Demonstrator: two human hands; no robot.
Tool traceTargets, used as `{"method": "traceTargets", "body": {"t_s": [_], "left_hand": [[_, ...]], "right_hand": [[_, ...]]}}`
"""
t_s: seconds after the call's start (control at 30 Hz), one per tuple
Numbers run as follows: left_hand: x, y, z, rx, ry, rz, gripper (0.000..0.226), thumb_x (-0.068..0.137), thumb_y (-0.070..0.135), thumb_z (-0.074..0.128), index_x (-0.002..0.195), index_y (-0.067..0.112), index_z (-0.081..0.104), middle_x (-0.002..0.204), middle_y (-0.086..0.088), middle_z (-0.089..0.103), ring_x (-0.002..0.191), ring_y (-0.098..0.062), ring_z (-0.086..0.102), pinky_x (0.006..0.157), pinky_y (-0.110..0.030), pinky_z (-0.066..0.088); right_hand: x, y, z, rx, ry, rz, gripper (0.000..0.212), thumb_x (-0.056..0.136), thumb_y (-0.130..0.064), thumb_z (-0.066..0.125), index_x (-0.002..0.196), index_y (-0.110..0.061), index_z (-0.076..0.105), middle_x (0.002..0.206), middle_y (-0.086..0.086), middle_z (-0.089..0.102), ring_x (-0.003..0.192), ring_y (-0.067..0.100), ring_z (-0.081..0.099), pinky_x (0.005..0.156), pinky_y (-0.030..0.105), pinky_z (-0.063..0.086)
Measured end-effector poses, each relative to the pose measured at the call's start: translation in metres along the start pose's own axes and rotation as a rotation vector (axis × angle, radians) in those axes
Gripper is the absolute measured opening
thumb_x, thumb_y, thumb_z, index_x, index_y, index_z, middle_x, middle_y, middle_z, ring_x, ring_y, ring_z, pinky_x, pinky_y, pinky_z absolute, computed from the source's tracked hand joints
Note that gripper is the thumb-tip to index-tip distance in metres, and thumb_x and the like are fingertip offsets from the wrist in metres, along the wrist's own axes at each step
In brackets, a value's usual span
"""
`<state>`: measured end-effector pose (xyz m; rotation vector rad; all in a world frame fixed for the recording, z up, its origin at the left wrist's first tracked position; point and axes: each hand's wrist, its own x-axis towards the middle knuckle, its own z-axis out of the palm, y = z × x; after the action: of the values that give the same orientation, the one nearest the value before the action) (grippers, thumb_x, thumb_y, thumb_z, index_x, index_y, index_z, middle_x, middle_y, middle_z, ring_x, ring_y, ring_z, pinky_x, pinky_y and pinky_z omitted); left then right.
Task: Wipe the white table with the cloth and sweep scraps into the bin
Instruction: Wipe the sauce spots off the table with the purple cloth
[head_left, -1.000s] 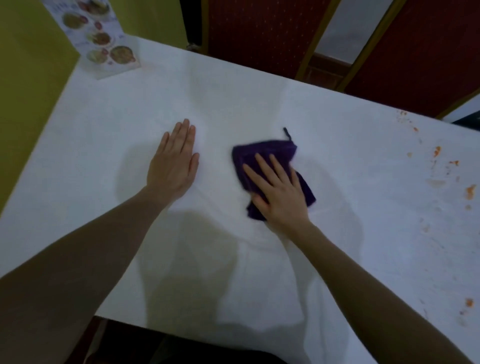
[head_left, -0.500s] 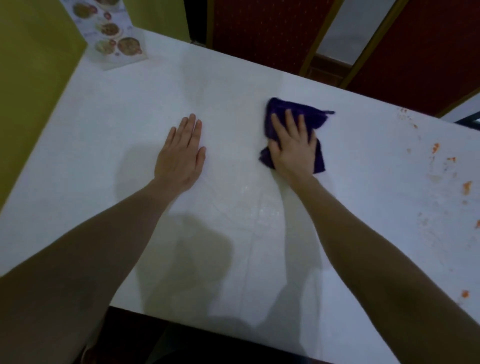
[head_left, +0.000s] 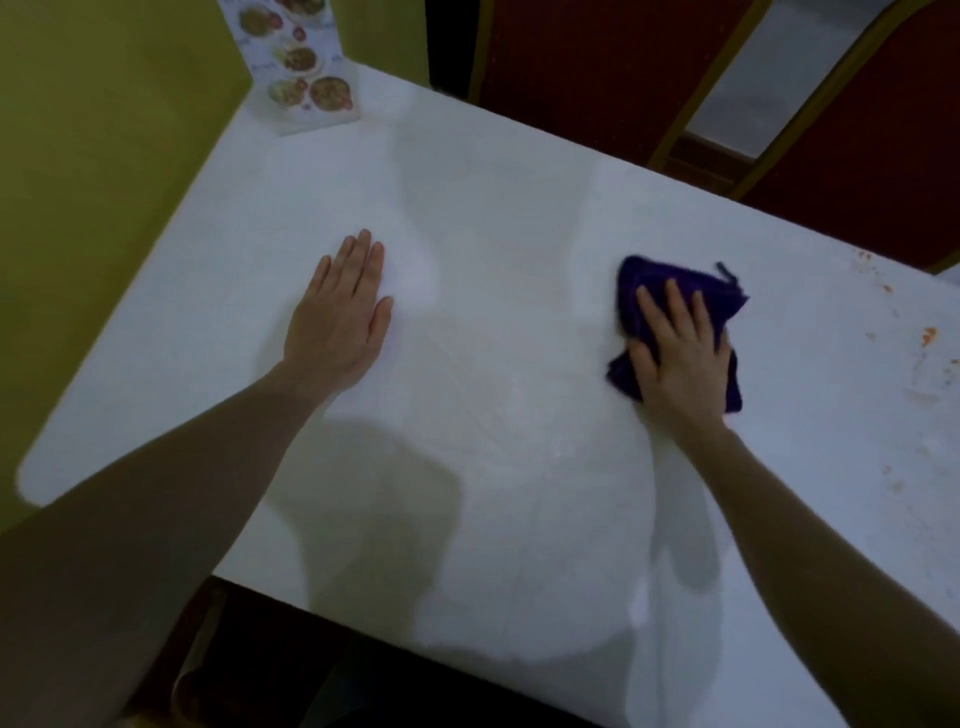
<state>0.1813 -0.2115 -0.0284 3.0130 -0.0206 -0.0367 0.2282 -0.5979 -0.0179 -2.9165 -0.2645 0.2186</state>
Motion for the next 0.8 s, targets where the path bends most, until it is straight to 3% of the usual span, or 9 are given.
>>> {"method": "traceTargets", "body": {"t_s": [0.1, 0.2, 0.37, 0.47, 0.6, 0.8], "left_hand": [[-0.019, -0.011, -0.002, 0.012, 0.0, -0.034, 0.061, 0.103, 0.036, 0.023, 0.155, 0.003, 0.02, 0.163, -0.016, 0.018, 0.151, -0.029, 0.017, 0.123, -0.04, 0.013], [-0.036, -0.018, -0.002, 0.018, -0.004, -0.072, 0.061, 0.103, 0.036, 0.023, 0.155, 0.003, 0.021, 0.163, -0.016, 0.019, 0.151, -0.029, 0.017, 0.123, -0.041, 0.014], [-0.052, -0.022, -0.003, 0.013, -0.008, -0.121, 0.061, 0.103, 0.036, 0.023, 0.155, 0.004, 0.02, 0.163, -0.015, 0.019, 0.151, -0.028, 0.017, 0.123, -0.04, 0.013], [-0.053, -0.023, -0.005, 0.003, -0.008, -0.139, 0.062, 0.103, 0.037, 0.021, 0.156, 0.004, 0.018, 0.164, -0.014, 0.017, 0.152, -0.027, 0.015, 0.123, -0.038, 0.009], [-0.046, -0.017, -0.008, -0.025, -0.005, -0.137, 0.061, 0.105, 0.037, 0.019, 0.156, 0.005, 0.015, 0.164, -0.013, 0.014, 0.152, -0.026, 0.012, 0.124, -0.038, 0.009], [-0.036, 0.001, -0.004, -0.034, -0.022, -0.089, 0.061, 0.104, 0.035, 0.02, 0.156, 0.004, 0.019, 0.163, -0.015, 0.018, 0.152, -0.027, 0.016, 0.124, -0.041, 0.014]], "right_hand": [[0.071, -0.026, -0.003, 0.033, 0.031, 0.07, 0.058, 0.098, -0.048, 0.029, 0.154, -0.035, 0.023, 0.164, 0.0, 0.017, 0.15, 0.03, 0.008, 0.118, 0.058, 0.007], [0.122, -0.079, 0.003, 0.034, 0.021, 0.019, 0.056, 0.1, -0.045, 0.031, 0.155, -0.033, 0.022, 0.164, 0.001, 0.014, 0.151, 0.031, 0.005, 0.119, 0.057, 0.002], [0.123, -0.183, 0.022, -0.032, -0.071, -0.268, 0.057, 0.1, -0.044, 0.031, 0.155, -0.035, 0.021, 0.164, 0.0, 0.014, 0.151, 0.029, 0.006, 0.118, 0.052, 0.002], [0.072, -0.213, 0.039, -0.091, -0.105, -0.504, 0.061, 0.093, -0.045, 0.029, 0.153, -0.034, 0.029, 0.161, 0.0, 0.024, 0.149, 0.031, 0.017, 0.117, 0.052, 0.012], [-0.016, -0.179, 0.051, -0.019, -0.122, -0.643, 0.057, 0.096, -0.044, 0.037, 0.152, -0.033, 0.032, 0.161, -0.002, 0.026, 0.149, 0.026, 0.018, 0.119, 0.051, 0.011], [-0.056, -0.064, 0.024, -0.031, -0.087, -0.35, 0.062, 0.093, -0.05, 0.036, 0.153, -0.037, 0.027, 0.163, -0.004, 0.018, 0.15, 0.024, 0.013, 0.113, 0.053, 0.02]]}}
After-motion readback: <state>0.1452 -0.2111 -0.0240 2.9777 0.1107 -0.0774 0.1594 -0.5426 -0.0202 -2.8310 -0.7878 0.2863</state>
